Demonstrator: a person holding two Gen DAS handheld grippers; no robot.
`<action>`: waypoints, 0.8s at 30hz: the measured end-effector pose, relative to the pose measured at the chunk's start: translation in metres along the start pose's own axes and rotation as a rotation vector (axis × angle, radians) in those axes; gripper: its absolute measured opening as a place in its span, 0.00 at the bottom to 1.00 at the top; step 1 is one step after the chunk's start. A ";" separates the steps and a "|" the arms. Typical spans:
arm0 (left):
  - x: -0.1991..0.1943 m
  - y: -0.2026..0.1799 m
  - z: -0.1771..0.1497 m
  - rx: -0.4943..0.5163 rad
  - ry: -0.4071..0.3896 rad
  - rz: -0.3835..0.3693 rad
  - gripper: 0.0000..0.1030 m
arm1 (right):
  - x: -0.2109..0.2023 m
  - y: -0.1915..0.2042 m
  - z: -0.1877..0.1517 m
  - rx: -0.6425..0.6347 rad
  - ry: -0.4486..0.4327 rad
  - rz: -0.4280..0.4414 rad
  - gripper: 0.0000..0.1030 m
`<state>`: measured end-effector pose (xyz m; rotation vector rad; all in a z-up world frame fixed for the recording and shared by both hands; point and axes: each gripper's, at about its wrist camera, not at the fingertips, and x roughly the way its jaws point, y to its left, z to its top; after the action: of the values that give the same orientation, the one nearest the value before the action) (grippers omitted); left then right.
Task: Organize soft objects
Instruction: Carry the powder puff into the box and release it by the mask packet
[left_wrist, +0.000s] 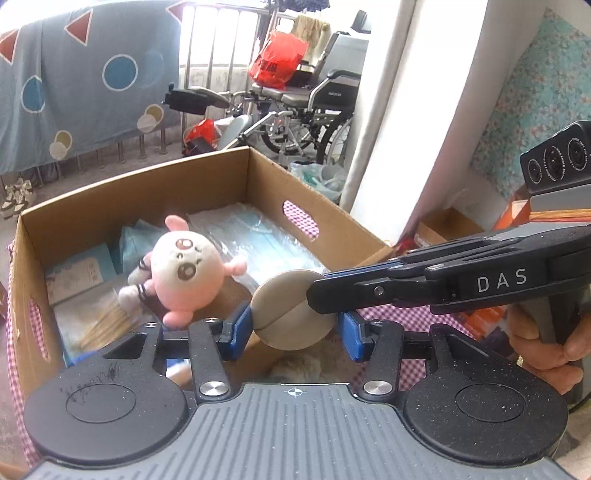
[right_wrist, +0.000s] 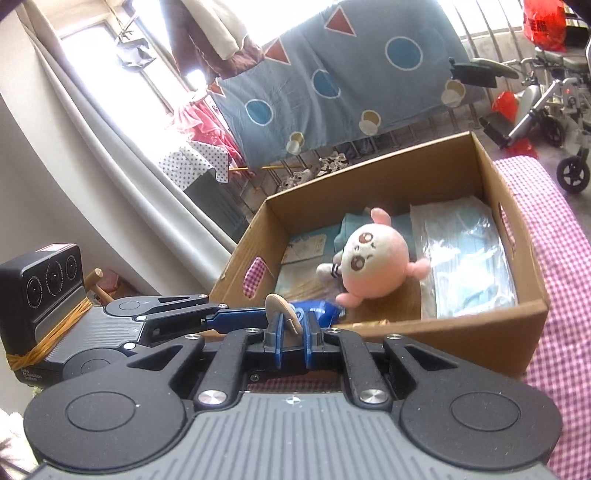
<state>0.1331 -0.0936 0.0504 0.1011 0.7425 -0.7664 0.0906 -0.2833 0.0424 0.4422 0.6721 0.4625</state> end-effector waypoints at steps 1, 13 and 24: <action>0.005 0.003 0.009 0.000 0.005 -0.007 0.48 | 0.001 -0.002 0.008 -0.010 0.000 0.000 0.12; 0.139 0.032 0.074 -0.070 0.244 -0.095 0.52 | 0.061 -0.094 0.082 0.071 0.179 -0.132 0.13; 0.144 0.041 0.076 -0.097 0.246 -0.031 0.79 | 0.064 -0.113 0.083 0.073 0.170 -0.237 0.35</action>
<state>0.2727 -0.1752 0.0070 0.0975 1.0158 -0.7544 0.2199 -0.3596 0.0099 0.3887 0.8964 0.2532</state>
